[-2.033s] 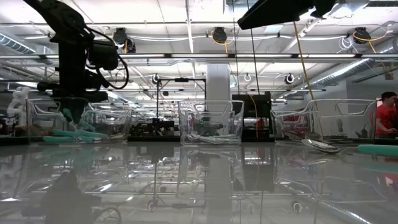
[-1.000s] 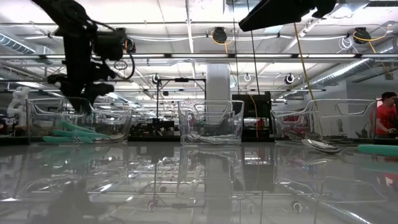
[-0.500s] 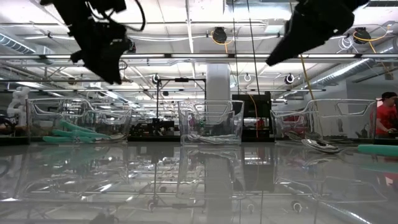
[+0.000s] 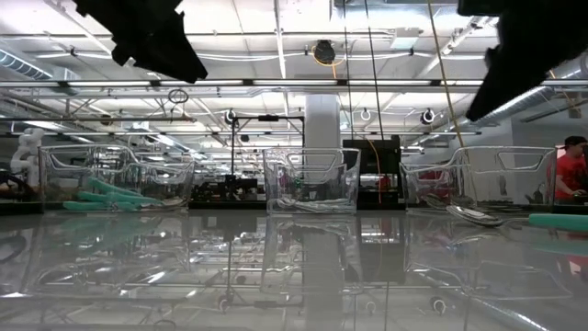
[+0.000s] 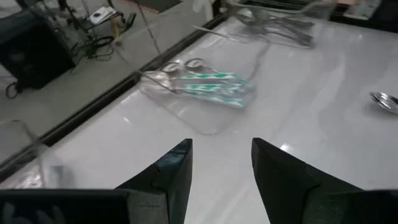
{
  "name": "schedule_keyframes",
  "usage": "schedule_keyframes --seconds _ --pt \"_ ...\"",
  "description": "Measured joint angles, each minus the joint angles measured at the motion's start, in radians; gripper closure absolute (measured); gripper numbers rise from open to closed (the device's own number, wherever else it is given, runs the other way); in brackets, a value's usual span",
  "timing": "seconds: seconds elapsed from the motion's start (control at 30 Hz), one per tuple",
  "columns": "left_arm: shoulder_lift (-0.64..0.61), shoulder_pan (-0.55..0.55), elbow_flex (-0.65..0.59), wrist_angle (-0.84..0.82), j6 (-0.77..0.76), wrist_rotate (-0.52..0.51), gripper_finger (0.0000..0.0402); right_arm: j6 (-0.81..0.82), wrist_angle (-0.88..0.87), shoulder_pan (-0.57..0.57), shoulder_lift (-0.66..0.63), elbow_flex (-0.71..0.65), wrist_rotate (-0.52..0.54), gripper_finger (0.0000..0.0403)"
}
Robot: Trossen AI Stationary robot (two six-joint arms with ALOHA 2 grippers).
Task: Sort silverware by color (type)
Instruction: Put the green spoon into the left transparent bin
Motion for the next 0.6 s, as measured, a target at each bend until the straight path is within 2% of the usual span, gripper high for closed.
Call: schedule_keyframes --seconds 0.3,0.6 --pt "0.17 -0.111 0.0 0.132 -0.033 -0.03 0.0236 0.22 -0.012 0.132 0.073 0.0 0.0 0.0248" --pt "0.269 -0.147 0.0 0.319 0.085 0.002 0.0236 0.326 -0.007 0.193 0.193 0.0 0.0 0.0248"
